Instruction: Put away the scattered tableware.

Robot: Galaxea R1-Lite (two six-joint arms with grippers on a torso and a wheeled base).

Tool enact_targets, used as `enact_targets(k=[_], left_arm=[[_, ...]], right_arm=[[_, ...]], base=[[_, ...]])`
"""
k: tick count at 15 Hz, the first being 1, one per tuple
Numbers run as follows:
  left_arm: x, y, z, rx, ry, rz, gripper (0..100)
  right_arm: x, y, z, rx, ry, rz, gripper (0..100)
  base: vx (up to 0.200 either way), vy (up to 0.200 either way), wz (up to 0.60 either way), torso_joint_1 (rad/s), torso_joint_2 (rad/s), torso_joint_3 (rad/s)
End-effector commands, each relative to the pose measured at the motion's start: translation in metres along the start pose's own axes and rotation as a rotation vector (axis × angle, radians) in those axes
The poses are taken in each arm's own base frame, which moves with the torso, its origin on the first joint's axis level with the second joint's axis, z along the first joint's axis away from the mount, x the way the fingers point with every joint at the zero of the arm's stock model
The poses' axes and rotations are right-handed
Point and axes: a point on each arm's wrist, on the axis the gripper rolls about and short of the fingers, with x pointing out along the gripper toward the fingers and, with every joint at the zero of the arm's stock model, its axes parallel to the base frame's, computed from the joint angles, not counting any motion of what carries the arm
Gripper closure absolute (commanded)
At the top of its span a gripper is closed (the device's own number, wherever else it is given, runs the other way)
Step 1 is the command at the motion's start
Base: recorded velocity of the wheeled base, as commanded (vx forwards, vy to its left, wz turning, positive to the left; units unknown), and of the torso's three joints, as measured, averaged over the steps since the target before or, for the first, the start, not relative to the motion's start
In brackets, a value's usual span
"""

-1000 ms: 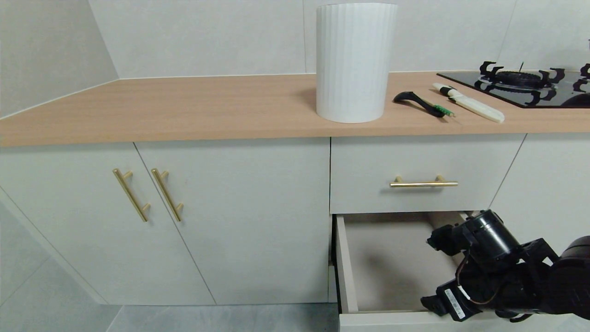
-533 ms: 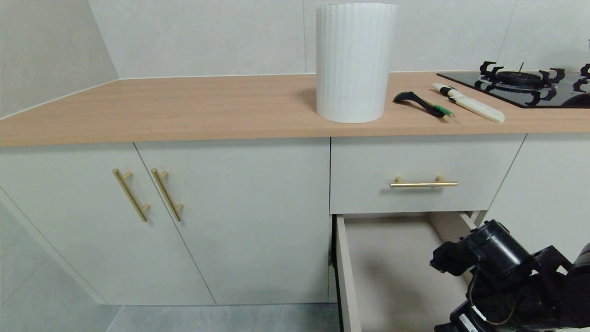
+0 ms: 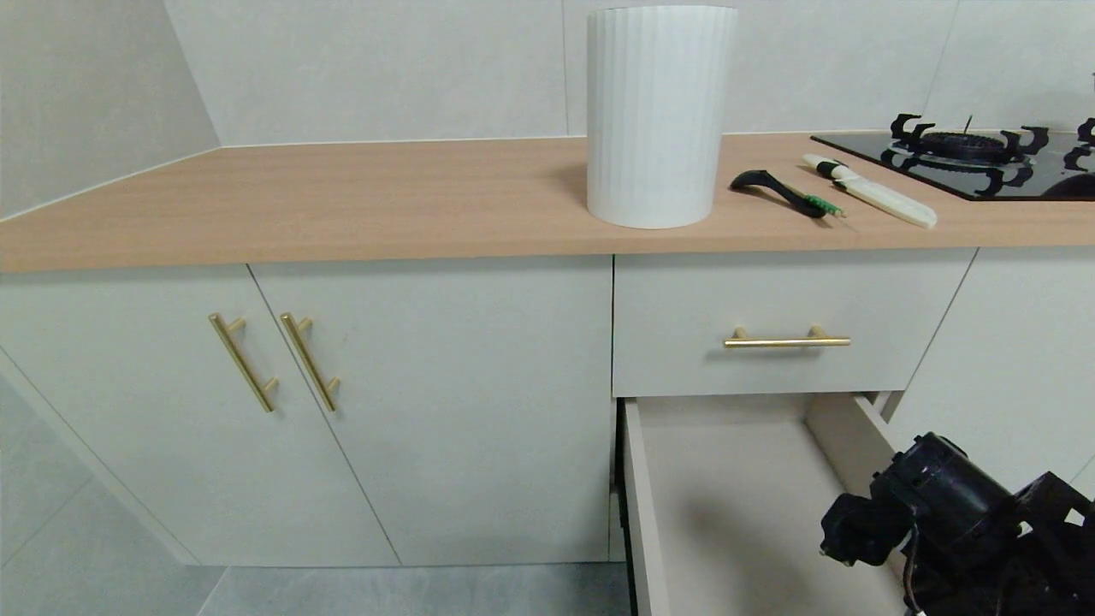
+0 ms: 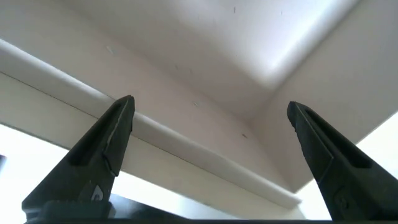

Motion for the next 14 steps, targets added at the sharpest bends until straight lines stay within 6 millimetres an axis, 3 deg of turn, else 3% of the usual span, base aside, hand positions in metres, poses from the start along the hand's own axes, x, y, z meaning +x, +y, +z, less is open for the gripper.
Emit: enact_targets(k=[1, 6, 10, 14], left_arm=[[0.000, 0.000, 0.000, 0.000, 0.001, 0.001, 0], [0.000, 0.000, 0.000, 0.000, 0.001, 0.001, 0], [0.000, 0.000, 0.000, 0.000, 0.001, 0.001, 0], [0.000, 0.000, 0.000, 0.000, 0.001, 0.001, 0]], right_arm=[[-0.002, 0.002, 0.000, -0.008, -0.008, 0.000, 0], [-0.009, -0.001, 0.011, 0.022, -0.059, -0.008, 0], [-0.024, -0.013, 0.046, 0.413, -0.311, 0.001, 0], [-0.028, -0.028, 0.054, 0.488, -0.422, -0.028, 0]], base=[[0.000, 0.000, 0.00, 0.000, 0.00, 0.000], [0.000, 0.000, 0.00, 0.000, 0.00, 0.000], [0.000, 0.000, 0.00, 0.000, 0.00, 0.000], [0.000, 0.000, 0.00, 0.000, 0.00, 0.000]])
